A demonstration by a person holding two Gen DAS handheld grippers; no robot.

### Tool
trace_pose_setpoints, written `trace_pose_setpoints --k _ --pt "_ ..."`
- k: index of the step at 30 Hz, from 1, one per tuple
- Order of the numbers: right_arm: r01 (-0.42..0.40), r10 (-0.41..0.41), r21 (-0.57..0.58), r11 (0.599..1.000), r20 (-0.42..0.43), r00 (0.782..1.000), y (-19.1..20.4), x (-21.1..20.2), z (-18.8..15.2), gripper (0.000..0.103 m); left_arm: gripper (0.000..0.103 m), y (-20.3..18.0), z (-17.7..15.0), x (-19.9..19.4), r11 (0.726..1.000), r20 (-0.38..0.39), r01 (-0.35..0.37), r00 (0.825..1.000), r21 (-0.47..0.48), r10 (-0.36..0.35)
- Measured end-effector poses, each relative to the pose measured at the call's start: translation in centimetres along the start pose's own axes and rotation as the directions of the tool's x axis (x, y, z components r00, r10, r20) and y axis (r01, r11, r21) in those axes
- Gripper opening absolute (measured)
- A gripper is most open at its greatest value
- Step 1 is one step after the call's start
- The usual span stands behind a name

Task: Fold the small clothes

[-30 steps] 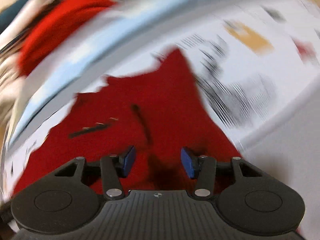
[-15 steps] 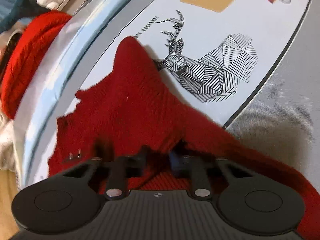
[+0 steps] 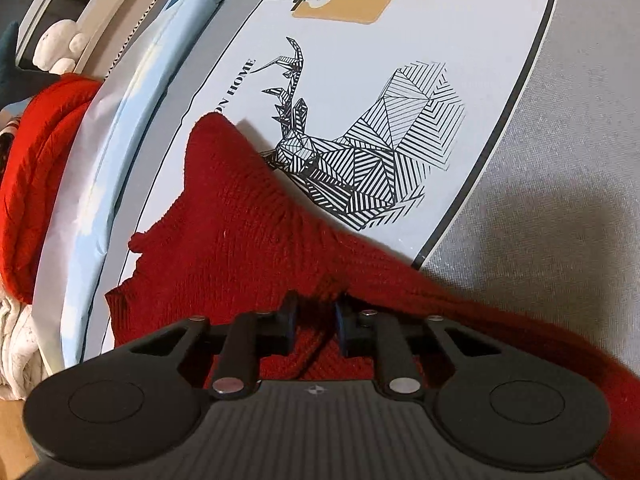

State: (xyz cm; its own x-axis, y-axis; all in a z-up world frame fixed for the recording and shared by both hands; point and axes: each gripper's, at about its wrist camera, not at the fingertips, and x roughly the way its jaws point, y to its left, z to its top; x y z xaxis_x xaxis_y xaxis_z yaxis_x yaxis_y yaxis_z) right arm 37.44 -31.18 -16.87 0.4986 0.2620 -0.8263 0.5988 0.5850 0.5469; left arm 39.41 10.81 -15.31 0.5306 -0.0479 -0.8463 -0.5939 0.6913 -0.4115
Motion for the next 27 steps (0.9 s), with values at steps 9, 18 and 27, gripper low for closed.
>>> trace_pose_setpoints --k 9,18,27 --pt "-0.083 0.057 0.158 0.984 0.165 0.985 -1.7 -2.1 0.0 0.013 0.012 -2.7 -0.2 -2.4 0.97 0.075 0.089 0.991 0.227 -0.109" --pt "0.07 -0.061 -0.038 0.997 0.196 0.979 1.9 -3.6 -4.0 0.033 0.026 -2.4 0.5 -4.0 0.964 0.209 -0.115 0.976 0.239 0.065" --pt "-0.02 0.044 -0.216 0.976 0.107 0.993 4.0 -1.4 -2.6 0.042 0.025 -2.0 0.8 -4.7 0.969 0.227 -0.061 0.974 0.24 0.005"
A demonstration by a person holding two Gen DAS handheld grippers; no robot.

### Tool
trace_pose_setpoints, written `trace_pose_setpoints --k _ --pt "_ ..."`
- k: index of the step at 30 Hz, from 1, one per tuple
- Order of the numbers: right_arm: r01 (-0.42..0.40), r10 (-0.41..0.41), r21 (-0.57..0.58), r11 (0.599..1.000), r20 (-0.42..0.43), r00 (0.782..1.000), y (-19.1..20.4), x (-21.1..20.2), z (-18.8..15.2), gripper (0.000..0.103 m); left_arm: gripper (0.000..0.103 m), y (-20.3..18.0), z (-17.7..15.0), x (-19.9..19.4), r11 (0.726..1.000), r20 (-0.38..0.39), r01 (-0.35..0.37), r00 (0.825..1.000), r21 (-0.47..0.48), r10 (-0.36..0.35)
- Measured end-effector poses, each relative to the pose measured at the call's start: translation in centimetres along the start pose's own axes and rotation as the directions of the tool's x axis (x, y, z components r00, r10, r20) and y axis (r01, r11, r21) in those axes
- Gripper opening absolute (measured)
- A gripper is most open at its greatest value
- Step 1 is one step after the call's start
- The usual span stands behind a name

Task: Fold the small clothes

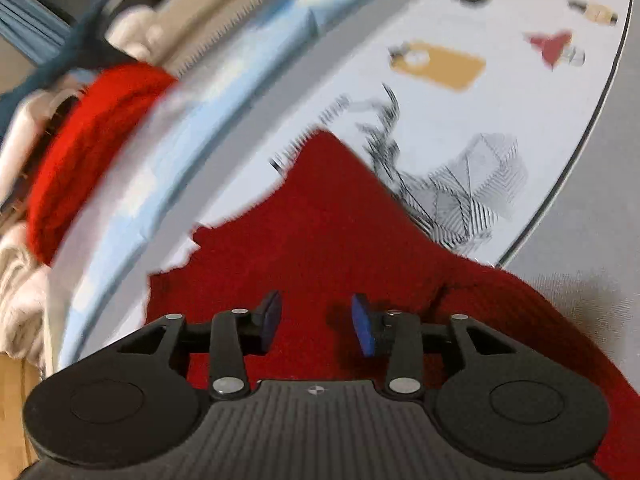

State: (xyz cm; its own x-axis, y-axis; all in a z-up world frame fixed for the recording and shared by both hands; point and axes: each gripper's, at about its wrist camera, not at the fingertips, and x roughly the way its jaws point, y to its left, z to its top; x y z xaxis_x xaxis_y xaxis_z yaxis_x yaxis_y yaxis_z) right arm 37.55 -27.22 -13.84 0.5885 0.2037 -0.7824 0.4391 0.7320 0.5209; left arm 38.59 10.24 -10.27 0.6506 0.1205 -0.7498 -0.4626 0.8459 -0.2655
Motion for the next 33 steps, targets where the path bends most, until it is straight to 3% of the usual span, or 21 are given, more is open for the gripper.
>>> trace_pose_setpoints --k 2,3,8,11,13,14,16,17,23,33 --pt "0.057 -0.057 0.01 0.998 -0.075 0.996 -1.3 1.4 0.1 0.039 0.025 0.0 -0.1 0.4 0.999 -0.025 0.035 0.999 0.002 -0.035" --pt "0.047 -0.044 0.029 0.998 -0.083 0.996 -1.9 1.5 0.1 0.039 0.025 0.2 -0.1 0.5 0.999 -0.038 0.042 0.998 -0.001 -0.042" --pt "0.043 -0.047 -0.062 0.997 -0.058 0.997 0.0 0.5 0.6 0.041 0.022 0.3 -0.4 0.8 0.999 -0.033 0.038 0.999 0.036 -0.037" --pt "0.027 -0.032 -0.118 0.993 -0.047 0.998 0.6 0.5 0.7 0.043 0.022 -0.5 -0.6 0.5 0.991 -0.026 0.09 0.996 0.1 -0.087" --pt "0.037 -0.045 -0.111 0.993 -0.072 0.996 0.2 0.9 0.6 0.044 0.022 -0.4 -0.9 1.4 0.987 -0.078 0.122 0.99 0.103 -0.114" --pt "0.045 -0.054 -0.096 0.994 -0.092 0.994 -0.1 1.3 0.7 0.044 0.022 -0.2 -1.2 2.2 0.988 -0.123 0.112 0.987 0.106 -0.098" --pt "0.046 -0.053 -0.067 0.997 -0.112 0.992 -0.7 1.9 0.7 0.043 0.022 0.4 -2.1 4.2 0.991 -0.237 0.031 0.972 0.129 0.001" --pt "0.046 -0.053 -0.064 0.997 -0.112 0.992 -0.6 1.9 0.7 0.043 0.022 0.9 -2.3 4.5 0.993 -0.242 0.03 0.97 0.112 -0.002" --pt "0.035 -0.046 -0.117 0.993 -0.088 0.995 1.0 0.5 0.4 0.045 0.024 2.3 -0.5 3.4 0.994 -0.182 0.095 0.98 0.053 -0.084" --pt "0.019 -0.04 -0.2 0.98 -0.105 0.994 2.7 0.3 -0.5 0.049 0.024 11.3 3.8 3.4 0.991 -0.108 -0.043 0.994 -0.125 0.029"
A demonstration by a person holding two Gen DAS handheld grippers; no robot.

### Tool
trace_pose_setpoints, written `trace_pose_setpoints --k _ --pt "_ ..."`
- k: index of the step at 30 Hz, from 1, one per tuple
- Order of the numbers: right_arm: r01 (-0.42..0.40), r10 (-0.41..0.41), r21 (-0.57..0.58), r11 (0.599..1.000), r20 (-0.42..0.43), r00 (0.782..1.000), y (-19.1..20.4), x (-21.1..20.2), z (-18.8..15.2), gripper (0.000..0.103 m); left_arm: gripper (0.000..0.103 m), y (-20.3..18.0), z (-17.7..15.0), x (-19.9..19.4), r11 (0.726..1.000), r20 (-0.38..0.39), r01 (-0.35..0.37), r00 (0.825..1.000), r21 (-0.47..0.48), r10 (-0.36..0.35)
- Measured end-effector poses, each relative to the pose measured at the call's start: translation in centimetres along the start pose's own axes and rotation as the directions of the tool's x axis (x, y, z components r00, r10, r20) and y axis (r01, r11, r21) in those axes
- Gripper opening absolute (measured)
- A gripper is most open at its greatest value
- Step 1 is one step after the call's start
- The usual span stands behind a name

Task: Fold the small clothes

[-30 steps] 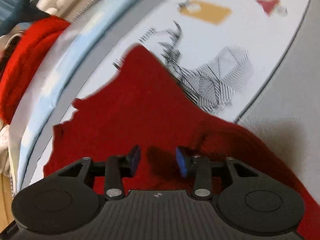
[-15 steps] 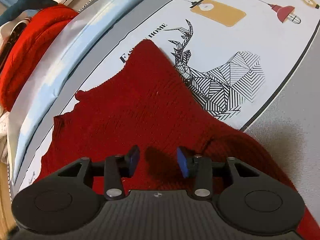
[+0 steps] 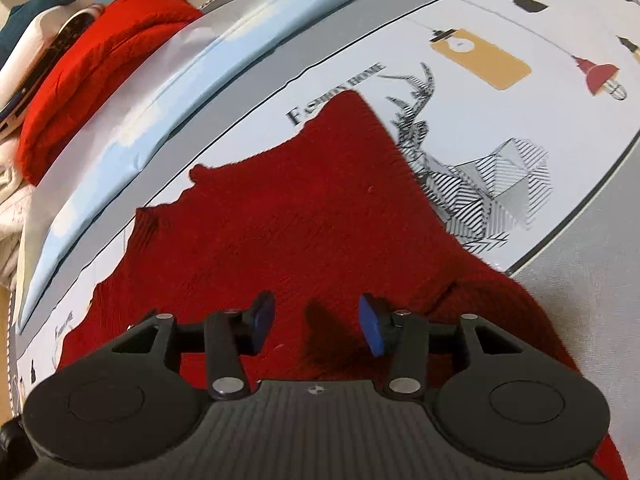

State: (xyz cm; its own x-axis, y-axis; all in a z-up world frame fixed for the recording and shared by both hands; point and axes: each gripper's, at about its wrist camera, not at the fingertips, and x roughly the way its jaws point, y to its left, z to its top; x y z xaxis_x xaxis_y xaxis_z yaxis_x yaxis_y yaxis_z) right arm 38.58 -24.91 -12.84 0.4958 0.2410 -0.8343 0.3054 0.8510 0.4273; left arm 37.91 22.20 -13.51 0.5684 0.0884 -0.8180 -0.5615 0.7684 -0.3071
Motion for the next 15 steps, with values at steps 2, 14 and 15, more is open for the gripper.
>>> trace_pose_setpoints --k 2,14,15 --pt "-0.003 0.003 -0.009 1.0 -0.017 1.0 0.3 0.3 -0.2 0.05 0.025 2.3 1.3 -0.1 0.998 0.02 -0.032 0.999 -0.048 0.033" --pt "0.02 -0.02 -0.086 0.996 -0.003 1.0 2.0 0.3 -0.9 0.051 0.038 15.2 5.3 -0.8 0.918 0.02 -0.113 0.991 -0.381 0.13" --pt "0.021 -0.022 -0.091 0.996 -0.002 1.0 2.1 0.2 -1.0 0.051 0.038 15.9 5.1 -0.8 0.909 0.01 -0.118 0.991 -0.401 0.133"
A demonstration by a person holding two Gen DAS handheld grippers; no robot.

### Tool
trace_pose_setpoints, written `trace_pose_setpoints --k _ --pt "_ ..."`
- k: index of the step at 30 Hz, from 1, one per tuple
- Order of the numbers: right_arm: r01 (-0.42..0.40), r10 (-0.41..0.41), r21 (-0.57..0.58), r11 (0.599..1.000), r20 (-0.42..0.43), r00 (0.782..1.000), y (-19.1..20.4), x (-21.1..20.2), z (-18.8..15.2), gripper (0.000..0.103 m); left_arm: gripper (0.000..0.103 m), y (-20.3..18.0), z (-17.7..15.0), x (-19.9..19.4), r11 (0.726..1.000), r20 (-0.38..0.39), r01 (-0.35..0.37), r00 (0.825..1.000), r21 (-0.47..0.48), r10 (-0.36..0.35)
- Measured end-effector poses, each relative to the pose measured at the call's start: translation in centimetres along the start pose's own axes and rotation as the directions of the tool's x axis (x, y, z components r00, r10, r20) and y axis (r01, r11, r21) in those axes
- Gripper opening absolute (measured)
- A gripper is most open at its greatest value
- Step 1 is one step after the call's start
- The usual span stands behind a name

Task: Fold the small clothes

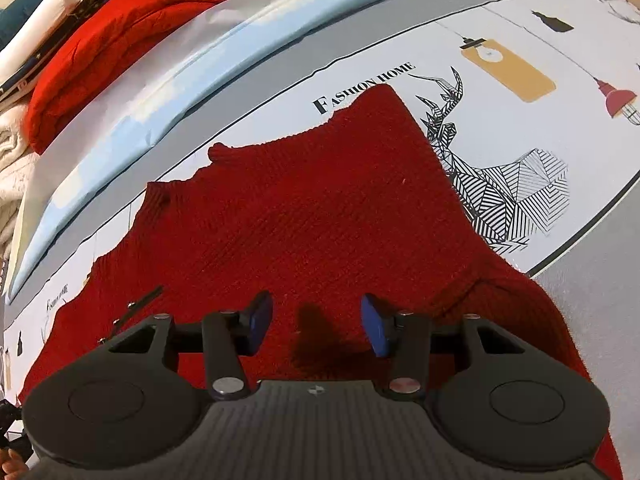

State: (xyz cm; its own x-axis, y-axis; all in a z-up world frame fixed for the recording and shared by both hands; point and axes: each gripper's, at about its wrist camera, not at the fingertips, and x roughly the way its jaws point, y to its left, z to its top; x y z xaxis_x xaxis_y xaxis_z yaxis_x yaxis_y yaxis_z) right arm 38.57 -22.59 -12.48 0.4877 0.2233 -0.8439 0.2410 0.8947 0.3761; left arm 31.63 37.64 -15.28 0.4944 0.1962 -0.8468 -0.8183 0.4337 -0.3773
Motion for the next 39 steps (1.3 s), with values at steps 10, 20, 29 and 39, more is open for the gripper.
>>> trace_pose_setpoints --k 10,20,29,39 --pt "0.006 -0.006 -0.018 1.0 -0.001 1.0 0.3 0.0 0.1 0.051 0.025 0.6 -0.1 1.0 0.999 -0.013 0.038 0.999 -0.037 -0.038" --pt "0.005 -0.005 -0.028 1.0 0.005 1.0 0.0 -0.2 0.2 0.051 0.012 -10.0 -4.4 -6.4 0.916 0.322 -0.042 0.942 0.399 -0.097" --pt "-0.001 0.002 -0.022 1.0 0.005 1.0 -0.7 -0.6 0.1 0.051 0.012 -21.6 -28.9 -14.7 0.19 -0.131 0.259 0.852 0.947 -0.508" --pt "-0.015 0.015 0.022 1.0 -0.013 1.0 -1.3 -0.6 0.0 0.052 0.022 -21.5 -23.1 -10.9 0.507 -0.145 0.36 0.899 0.783 -0.414"
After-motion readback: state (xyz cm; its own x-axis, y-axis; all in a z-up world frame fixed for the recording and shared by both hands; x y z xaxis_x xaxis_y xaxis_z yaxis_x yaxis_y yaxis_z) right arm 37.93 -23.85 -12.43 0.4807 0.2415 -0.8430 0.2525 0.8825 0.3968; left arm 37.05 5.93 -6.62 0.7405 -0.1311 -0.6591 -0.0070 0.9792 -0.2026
